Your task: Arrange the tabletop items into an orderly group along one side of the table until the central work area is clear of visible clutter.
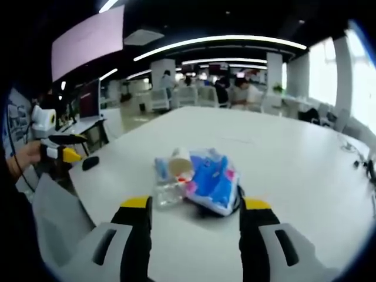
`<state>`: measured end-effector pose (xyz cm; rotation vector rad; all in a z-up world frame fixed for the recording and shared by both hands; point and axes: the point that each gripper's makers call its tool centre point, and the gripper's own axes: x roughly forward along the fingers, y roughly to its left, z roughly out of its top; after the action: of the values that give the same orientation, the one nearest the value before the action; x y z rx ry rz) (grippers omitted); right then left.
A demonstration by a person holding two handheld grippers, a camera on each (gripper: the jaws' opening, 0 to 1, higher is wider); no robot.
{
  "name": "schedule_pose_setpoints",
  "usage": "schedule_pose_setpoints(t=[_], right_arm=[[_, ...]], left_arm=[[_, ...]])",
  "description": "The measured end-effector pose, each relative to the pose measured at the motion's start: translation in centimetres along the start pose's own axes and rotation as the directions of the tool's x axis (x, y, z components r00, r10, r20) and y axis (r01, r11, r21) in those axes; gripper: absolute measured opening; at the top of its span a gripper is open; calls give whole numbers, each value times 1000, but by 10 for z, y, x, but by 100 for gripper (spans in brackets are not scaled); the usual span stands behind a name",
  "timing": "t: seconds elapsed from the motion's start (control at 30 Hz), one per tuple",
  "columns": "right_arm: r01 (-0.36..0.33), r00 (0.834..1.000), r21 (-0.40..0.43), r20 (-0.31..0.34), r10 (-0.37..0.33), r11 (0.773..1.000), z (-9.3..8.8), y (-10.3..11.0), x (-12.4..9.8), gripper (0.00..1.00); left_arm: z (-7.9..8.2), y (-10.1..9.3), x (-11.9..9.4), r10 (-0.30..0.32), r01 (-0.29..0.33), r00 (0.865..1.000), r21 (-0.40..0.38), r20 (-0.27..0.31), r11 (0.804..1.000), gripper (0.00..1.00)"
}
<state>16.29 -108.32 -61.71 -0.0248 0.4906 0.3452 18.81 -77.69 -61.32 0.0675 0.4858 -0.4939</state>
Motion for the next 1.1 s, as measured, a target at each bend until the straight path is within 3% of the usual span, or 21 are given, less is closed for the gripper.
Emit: schedule_pose_setpoints(t=[1.1], right_arm=[[-14, 999, 32, -30, 15, 999, -1, -15, 42, 43]], left_arm=[[4, -14, 27, -66, 66, 998, 12, -1, 998, 83]])
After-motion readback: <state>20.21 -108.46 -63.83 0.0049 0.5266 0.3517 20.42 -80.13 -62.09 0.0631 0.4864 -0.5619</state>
